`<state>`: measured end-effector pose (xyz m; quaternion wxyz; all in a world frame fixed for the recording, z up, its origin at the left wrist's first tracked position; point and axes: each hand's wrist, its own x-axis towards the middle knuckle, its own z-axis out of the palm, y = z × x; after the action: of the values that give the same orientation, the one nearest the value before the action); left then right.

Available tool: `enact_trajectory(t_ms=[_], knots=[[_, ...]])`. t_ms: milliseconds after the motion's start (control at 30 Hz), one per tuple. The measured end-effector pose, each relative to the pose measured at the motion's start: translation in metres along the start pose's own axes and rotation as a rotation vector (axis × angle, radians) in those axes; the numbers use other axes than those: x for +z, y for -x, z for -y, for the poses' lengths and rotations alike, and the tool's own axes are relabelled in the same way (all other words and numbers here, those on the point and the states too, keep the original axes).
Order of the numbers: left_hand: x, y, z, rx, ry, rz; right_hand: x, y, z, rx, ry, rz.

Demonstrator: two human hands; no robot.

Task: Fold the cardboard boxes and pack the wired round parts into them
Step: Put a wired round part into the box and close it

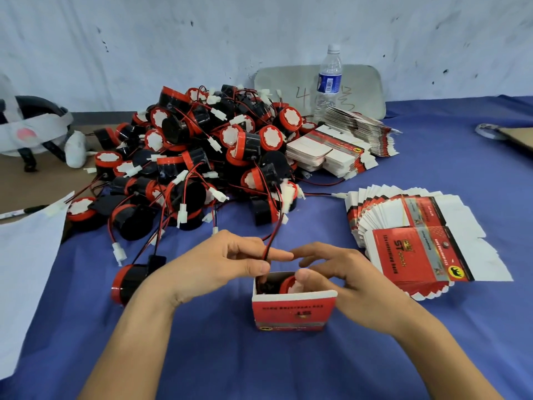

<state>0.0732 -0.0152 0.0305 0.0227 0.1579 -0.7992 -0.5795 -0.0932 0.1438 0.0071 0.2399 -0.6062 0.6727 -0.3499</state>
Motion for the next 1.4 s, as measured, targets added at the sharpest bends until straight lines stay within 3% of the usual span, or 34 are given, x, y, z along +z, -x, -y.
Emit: enact_trajectory(t_ms=[100, 233, 367, 500, 733, 900, 1033, 1167, 1400], knots=[[0.0, -0.002, -0.013, -0.031, -0.318, 0.033, 0.002, -0.001, -0.001, -0.043, -0.032, -0.031], [-0.007, -0.012, -0.039, -0.108, -0.933, 0.171, 0.007, -0.001, -0.001, -0.05, -0.095, -0.026], [0.004, -0.027, -0.054, -0.212, -1.18, 0.397, 0.011, 0.0, -0.001, -0.016, -0.196, -0.071], [0.02, -0.036, -0.051, -0.279, -1.347, 0.514, 0.012, 0.0, -0.005, 0.04, -0.344, -0.153], [0.027, -0.04, -0.05, -0.244, -1.273, 0.557, 0.002, 0.001, -0.006, -0.022, -0.402, -0.281], [0.03, -0.046, -0.048, -0.259, -1.248, 0.545, -0.017, 0.006, 0.001, -0.051, -0.477, -0.19], [0.022, -0.04, -0.051, -0.159, -1.128, 0.385, -0.025, 0.008, 0.024, -0.126, -0.491, -0.031], [0.008, -0.024, -0.044, -0.023, -0.921, 0.15, -0.026, -0.002, 0.037, -0.096, -0.307, 0.102], [-0.007, -0.002, -0.017, 0.069, -0.645, -0.011, -0.012, -0.035, 0.047, -0.124, 0.157, 0.15]])
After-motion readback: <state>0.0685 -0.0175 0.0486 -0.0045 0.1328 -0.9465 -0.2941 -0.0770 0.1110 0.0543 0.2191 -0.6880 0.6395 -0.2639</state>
